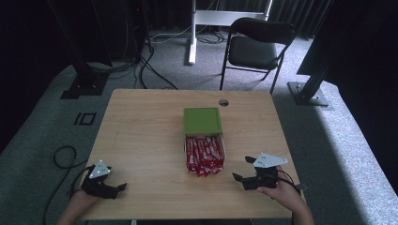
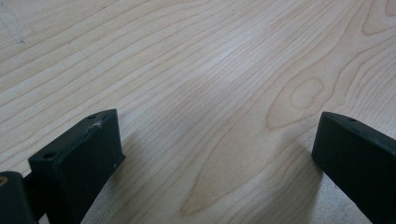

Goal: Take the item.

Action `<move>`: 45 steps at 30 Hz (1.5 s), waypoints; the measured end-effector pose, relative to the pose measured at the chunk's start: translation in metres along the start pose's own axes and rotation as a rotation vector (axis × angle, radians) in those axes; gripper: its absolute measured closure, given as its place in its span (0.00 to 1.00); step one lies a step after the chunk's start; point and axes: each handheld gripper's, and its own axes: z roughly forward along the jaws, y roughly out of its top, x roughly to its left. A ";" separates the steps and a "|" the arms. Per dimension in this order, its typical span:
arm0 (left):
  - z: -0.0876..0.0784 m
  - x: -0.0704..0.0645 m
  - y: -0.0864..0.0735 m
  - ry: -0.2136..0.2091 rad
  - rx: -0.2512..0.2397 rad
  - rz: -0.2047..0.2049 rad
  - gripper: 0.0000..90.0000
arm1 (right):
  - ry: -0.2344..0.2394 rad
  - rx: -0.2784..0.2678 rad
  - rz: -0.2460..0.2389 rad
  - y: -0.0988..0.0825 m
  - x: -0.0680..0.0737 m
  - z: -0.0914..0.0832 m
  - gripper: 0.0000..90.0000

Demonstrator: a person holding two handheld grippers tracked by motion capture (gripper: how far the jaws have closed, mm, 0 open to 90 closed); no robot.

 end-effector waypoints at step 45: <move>0.000 0.000 0.000 0.000 -0.001 0.000 0.03 | -0.039 -0.069 0.090 0.091 0.053 0.072 0.28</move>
